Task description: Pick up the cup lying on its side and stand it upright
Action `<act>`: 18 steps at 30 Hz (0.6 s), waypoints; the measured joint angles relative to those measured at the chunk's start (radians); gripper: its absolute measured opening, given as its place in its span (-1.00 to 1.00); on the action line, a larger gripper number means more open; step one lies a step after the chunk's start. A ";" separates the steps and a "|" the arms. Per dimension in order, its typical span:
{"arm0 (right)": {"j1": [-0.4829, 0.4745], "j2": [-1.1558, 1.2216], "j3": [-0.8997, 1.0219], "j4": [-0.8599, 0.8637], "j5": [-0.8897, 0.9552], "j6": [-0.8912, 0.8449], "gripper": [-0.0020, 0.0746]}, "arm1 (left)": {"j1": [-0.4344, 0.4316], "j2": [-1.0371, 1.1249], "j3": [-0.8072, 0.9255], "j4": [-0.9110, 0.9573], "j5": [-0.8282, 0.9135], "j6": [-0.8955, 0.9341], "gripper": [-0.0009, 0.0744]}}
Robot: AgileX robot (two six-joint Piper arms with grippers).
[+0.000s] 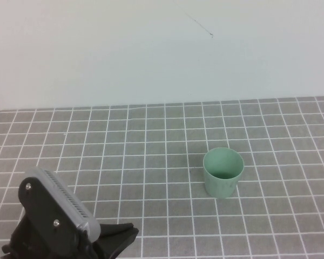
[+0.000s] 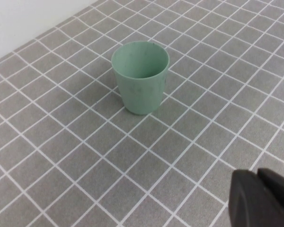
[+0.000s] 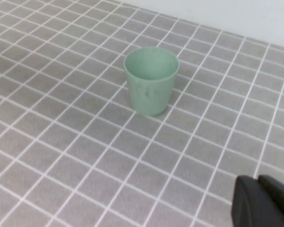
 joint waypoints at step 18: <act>0.000 0.000 0.000 0.000 0.019 0.003 -0.95 | 0.000 0.000 0.000 0.000 0.004 -0.007 -0.97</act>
